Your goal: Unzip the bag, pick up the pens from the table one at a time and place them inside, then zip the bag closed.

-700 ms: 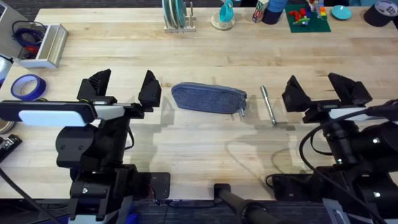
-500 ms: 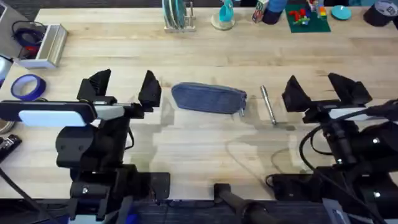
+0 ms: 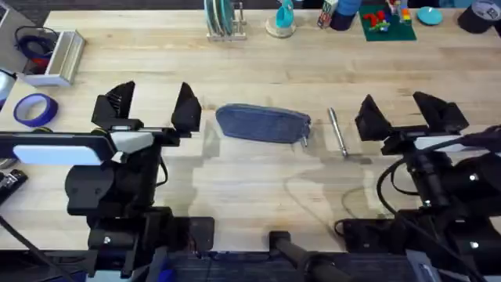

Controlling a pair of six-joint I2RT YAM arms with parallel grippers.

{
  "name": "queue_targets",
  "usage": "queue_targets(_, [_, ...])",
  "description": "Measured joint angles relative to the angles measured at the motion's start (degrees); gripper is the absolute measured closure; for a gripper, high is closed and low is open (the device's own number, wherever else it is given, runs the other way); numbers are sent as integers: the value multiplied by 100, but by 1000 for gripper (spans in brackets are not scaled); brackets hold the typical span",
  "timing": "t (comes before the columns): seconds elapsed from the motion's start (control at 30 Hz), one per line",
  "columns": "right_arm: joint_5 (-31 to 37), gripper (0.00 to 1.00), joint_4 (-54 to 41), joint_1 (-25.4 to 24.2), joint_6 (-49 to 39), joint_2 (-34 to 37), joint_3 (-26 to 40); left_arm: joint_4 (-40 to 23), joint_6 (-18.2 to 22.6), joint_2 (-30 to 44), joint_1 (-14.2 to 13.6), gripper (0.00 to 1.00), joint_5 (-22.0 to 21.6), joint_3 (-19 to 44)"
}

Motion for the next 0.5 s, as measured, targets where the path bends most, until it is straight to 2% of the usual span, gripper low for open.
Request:
queue_targets(0.23, [-2,6,-119,0,238,0,64,-80,1,0,0,6,0,50])
queue_targets(0.5, [-19,6,-1001,0,329,2,820,-304,1,0,0,7,0,550])
